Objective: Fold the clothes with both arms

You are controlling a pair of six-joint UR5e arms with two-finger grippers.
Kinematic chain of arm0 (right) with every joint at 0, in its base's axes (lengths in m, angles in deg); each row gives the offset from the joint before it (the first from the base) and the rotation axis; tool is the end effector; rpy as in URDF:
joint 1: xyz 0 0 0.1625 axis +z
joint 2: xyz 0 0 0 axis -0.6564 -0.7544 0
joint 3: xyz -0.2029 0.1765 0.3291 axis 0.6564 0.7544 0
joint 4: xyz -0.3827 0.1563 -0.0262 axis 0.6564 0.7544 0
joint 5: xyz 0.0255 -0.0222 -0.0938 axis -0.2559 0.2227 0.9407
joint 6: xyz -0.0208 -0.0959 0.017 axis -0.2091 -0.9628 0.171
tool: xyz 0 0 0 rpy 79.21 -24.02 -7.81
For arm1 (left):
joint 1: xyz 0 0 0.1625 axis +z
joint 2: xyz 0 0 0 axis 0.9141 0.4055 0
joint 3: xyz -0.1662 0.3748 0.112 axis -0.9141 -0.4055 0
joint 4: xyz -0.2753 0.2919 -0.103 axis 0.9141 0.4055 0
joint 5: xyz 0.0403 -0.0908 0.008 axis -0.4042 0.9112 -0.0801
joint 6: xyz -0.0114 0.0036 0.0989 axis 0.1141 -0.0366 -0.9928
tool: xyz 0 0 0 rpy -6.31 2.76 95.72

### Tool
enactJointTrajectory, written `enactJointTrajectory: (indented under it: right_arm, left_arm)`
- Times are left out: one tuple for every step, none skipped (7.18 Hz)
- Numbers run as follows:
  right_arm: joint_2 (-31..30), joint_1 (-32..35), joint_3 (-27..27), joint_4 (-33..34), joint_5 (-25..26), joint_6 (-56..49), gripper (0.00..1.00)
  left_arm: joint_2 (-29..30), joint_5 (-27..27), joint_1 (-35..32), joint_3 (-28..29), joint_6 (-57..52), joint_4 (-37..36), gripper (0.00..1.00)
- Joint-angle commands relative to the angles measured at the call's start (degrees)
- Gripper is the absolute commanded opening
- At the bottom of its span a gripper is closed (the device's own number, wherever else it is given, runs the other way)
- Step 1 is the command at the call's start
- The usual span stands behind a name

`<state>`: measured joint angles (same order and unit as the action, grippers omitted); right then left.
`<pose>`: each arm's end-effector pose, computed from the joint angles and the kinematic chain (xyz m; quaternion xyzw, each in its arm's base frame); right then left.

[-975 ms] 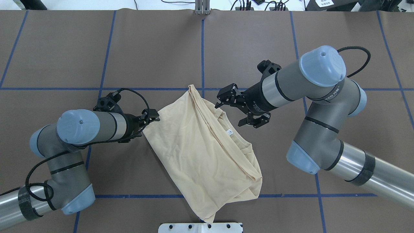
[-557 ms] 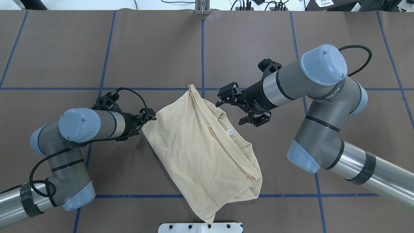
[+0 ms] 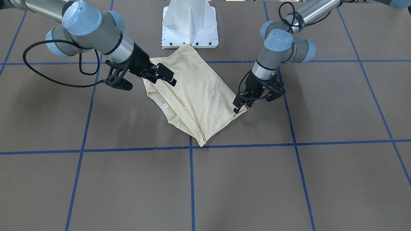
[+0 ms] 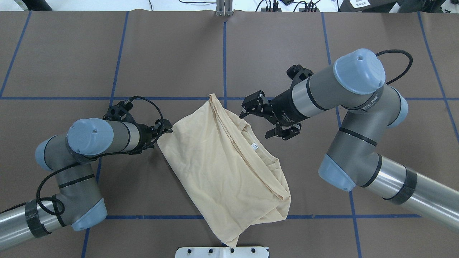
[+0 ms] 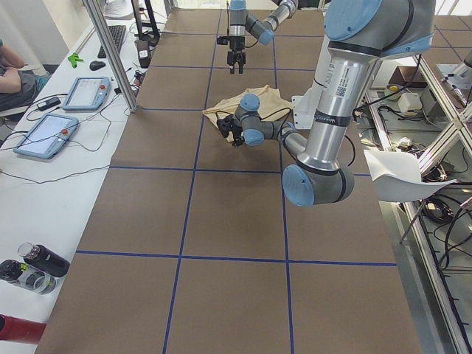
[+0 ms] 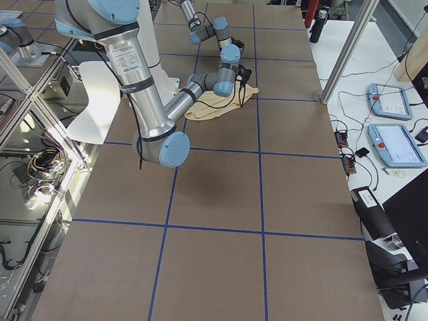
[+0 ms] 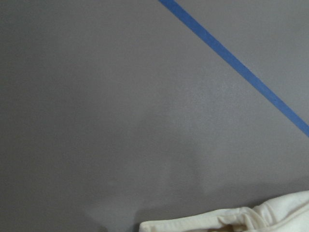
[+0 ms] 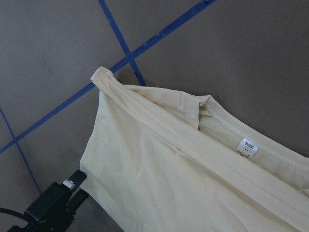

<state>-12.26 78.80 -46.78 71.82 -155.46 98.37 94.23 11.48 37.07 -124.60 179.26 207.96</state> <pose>-0.4341 -0.4325 0.2272 -0.1301 -0.6003 0.1846 0.7672 0.4965 -0.4151 0.3641 0.0045 0.5179 -0.3114 0.7967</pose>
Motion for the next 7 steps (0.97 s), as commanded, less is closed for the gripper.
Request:
enactJointTrajectory:
  right_arm:
    - [0.0, 0.0, 0.0, 0.0, -0.1, 0.0, 1.00]
    - [0.0, 0.0, 0.1, 0.0, -0.1, 0.0, 1.00]
    - [0.0, 0.0, 0.3, 0.0, -0.1, 0.0, 1.00]
    - [0.0, -0.1, 0.4, 0.1, -0.1, 0.0, 1.00]
    - [-0.1, -0.2, 0.4, 0.1, 0.0, 0.0, 1.00]
    - [-0.3, -0.2, 0.4, 0.1, 0.0, 0.0, 1.00]
    - [-0.4, -0.2, 0.4, 0.1, 0.0, 0.0, 1.00]
  left_arm:
    - [1.0, 0.6, -1.1, -3.6, -2.3, -5.7, 0.69]
    - [1.1, 0.2, -1.2, -3.8, -2.7, -6.6, 0.69]
    - [1.1, 0.1, -1.1, -3.4, -2.8, -6.5, 0.69]
    - [1.1, 0.1, -1.2, -3.3, -3.0, -6.4, 0.70]
    - [1.0, 0.1, -1.1, -3.1, -3.0, -6.5, 0.73]
    - [1.1, 0.1, -1.0, -2.5, -3.0, -6.5, 0.74]
    - [1.2, 0.1, -0.9, -2.1, -3.0, -6.5, 0.74]
